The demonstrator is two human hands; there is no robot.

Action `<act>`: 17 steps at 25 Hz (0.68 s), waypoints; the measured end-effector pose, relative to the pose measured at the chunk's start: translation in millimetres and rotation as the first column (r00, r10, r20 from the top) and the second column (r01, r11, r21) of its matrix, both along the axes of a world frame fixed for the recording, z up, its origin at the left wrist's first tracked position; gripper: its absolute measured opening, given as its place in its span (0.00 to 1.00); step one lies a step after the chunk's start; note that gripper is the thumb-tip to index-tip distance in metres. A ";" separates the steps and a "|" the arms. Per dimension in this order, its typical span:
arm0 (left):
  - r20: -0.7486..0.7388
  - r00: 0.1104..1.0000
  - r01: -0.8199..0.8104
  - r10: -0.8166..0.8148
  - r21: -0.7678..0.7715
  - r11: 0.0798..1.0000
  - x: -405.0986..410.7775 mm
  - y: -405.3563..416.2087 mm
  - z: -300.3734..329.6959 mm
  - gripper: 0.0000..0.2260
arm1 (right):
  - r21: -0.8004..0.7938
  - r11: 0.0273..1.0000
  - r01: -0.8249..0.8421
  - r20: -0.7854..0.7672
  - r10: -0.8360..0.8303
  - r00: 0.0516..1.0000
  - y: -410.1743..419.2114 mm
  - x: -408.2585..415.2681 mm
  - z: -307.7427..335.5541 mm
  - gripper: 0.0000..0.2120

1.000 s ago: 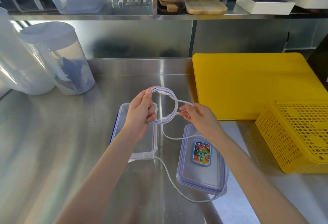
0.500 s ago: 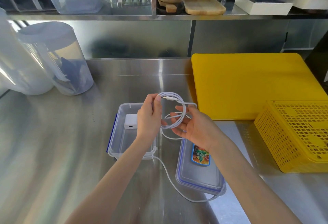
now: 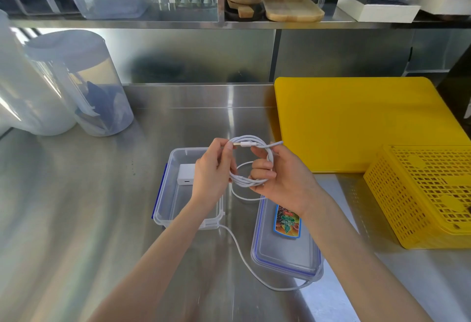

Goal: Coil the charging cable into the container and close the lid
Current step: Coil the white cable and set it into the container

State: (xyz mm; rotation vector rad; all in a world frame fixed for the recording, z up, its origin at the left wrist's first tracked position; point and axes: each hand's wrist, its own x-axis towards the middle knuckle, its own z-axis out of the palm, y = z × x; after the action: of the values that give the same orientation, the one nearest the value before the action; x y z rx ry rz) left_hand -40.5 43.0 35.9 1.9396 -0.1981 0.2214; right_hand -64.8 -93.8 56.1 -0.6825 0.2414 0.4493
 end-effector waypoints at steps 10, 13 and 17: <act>-0.288 0.957 -0.064 -0.044 -0.357 0.932 4.6 6.4 6.3 0.08 | -0.195 0.980 0.039 0.143 -0.011 0.990 2.2 -3.5 2.5 0.09; -0.432 0.872 -0.125 -0.231 -0.652 0.748 3.7 8.2 12.5 0.09 | -0.294 0.952 0.092 0.133 -0.054 0.990 0.2 -3.0 -3.2 0.07; -0.515 0.745 -0.164 -0.424 -0.758 0.631 5.1 11.5 16.0 0.10 | -0.420 0.907 0.028 0.086 0.009 0.996 -2.1 -3.8 -6.6 0.06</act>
State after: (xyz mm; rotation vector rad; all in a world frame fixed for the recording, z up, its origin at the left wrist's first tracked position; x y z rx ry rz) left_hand -35.4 54.6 51.8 1.0036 0.2096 -0.4561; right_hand -68.6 -96.0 49.5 -1.1229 0.2634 0.3585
